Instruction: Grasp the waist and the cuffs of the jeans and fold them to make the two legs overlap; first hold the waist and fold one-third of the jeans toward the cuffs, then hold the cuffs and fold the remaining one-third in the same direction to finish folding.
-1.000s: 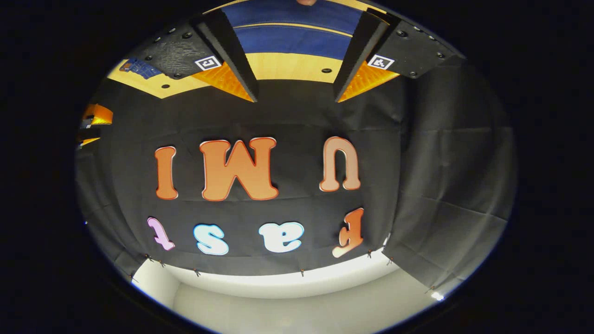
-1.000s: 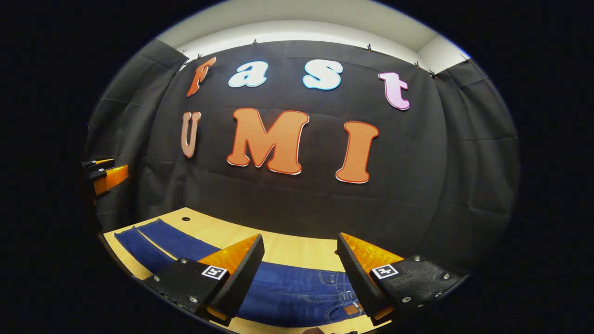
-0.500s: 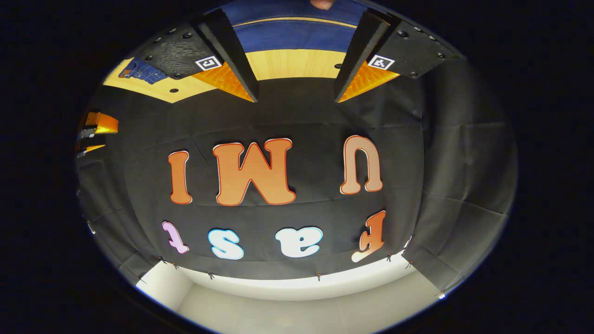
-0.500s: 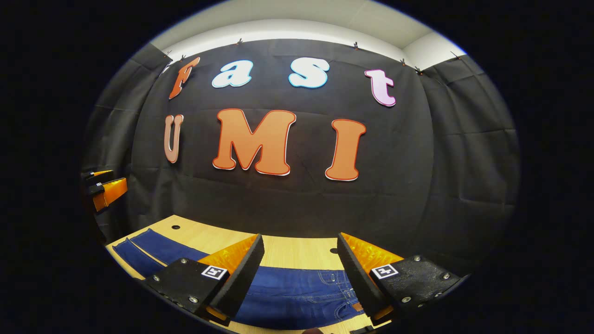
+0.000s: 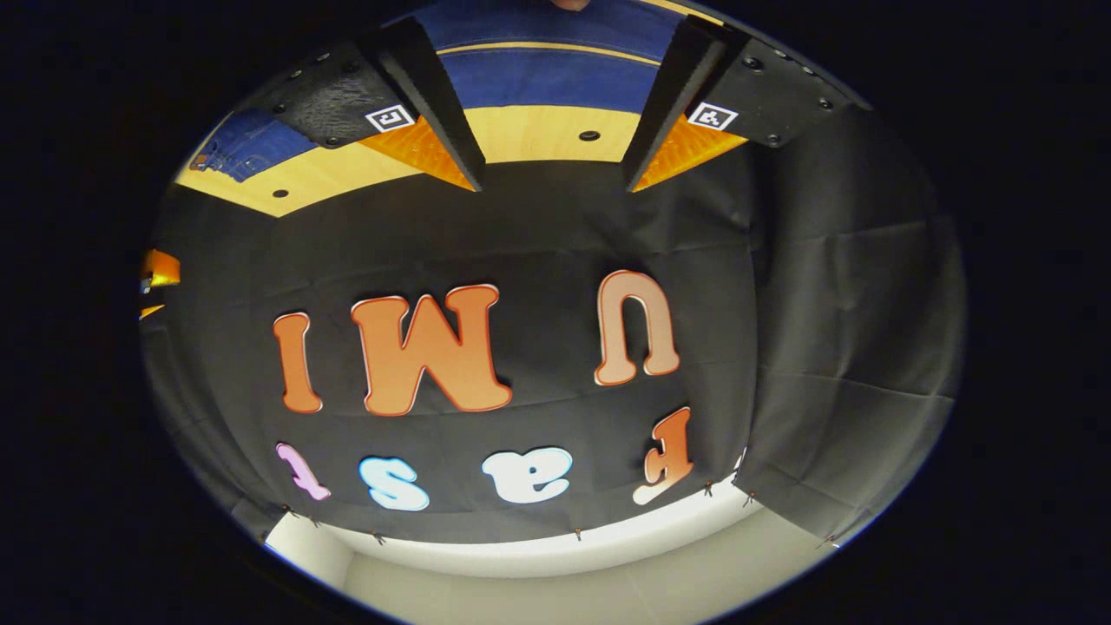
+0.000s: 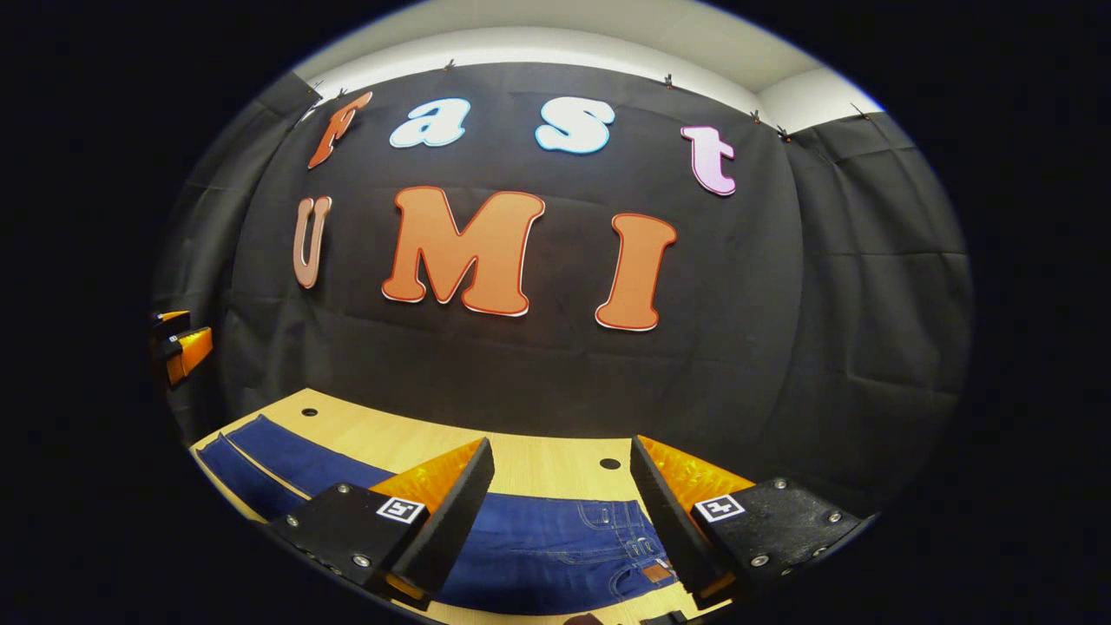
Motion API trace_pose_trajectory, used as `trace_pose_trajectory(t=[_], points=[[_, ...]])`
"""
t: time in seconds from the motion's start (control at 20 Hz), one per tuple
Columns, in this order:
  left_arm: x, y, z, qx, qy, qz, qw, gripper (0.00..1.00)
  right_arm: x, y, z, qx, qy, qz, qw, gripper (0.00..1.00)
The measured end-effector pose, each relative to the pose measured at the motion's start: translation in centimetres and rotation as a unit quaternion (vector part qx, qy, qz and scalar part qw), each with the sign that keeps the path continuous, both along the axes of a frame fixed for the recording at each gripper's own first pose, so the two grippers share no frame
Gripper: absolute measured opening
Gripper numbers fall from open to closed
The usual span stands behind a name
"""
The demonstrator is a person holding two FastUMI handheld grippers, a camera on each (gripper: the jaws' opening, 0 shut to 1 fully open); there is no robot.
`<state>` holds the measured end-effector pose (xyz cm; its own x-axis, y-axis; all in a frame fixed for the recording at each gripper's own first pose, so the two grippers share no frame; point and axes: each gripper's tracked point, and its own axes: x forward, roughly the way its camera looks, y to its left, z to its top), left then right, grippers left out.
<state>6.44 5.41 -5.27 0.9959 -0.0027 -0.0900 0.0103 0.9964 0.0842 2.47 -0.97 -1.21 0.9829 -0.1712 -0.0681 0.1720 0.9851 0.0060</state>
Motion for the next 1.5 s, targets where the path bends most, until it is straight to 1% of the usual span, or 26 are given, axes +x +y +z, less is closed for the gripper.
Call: trace_pose_trajectory(t=[0.3,0.35,0.4,0.6,0.75,0.85,0.95,1.05,1.1,1.15,1.2,1.3,1.4,1.5], points=[[-0.5,5.7,-3.7,0.019,0.045,0.054,0.997,0.98,0.8,-1.8,-2.6,0.013,0.037,-0.013,0.999,0.97],[-0.6,6.5,-4.3,0.018,0.053,0.061,0.997,1.0,0.9,-1.9,-2.9,0.019,0.042,-0.013,0.999,0.97],[-0.7,7.2,-4.9,0.014,0.061,0.067,0.996,0.98,1.1,-2.1,-3.2,0.022,0.046,-0.015,0.999,0.97],[-1.1,9.5,-8.2,-0.012,0.108,0.086,0.99,0.98,1.8,-2.1,-5.3,0.036,0.078,-0.007,0.996,0.97],[-1.5,11.5,-10.8,-0.045,0.146,0.106,0.983,0.98,2.4,-1.7,-6.9,0.068,0.1,-0.001,0.993,0.98],[-1.8,12.7,-13.0,-0.074,0.177,0.12,0.974,0.98,2.6,-1.7,-8.3,0.089,0.119,-0.001,0.989,0.98],[-2.4,14.4,-15.2,-0.089,0.207,0.14,0.964,1.0,2.5,-1.9,-10.3,0.123,0.146,-0.002,0.982,0.98],[-3.0,15.8,-17.3,-0.113,0.233,0.158,0.953,0.99,2.7,-2.1,-12.4,0.175,0.173,-0.008,0.969,0.98],[-3.3,16.4,-18.5,-0.128,0.249,0.165,0.946,0.96,3.0,-2.3,-13.3,0.197,0.182,-0.013,0.963,0.98],[-3.7,17.0,-19.7,-0.143,0.267,0.177,0.937,0.98,3.0,-2.3,-14.3,0.212,0.194,-0.018,0.958,0.98],[-4.2,17.6,-21.1,-0.16,0.289,0.188,0.925,0.98,2.7,-2.6,-15.4,0.219,0.213,-0.022,0.952,0.97],[-4.6,18.1,-23.6,-0.221,0.317,0.205,0.899,0.98,1.9,-2.9,-17.3,0.228,0.243,-0.029,0.942,0.97],[-5.0,18.6,-25.7,-0.279,0.336,0.222,0.872,0.98,1.8,-3.0,-18.4,0.239,0.258,-0.033,0.935,0.97],[-5.7,19.1,-27.4,-0.323,0.348,0.241,0.846,0.98,1.6,-3.0,-19.5,0.26,0.27,-0.032,0.926,0.98]])
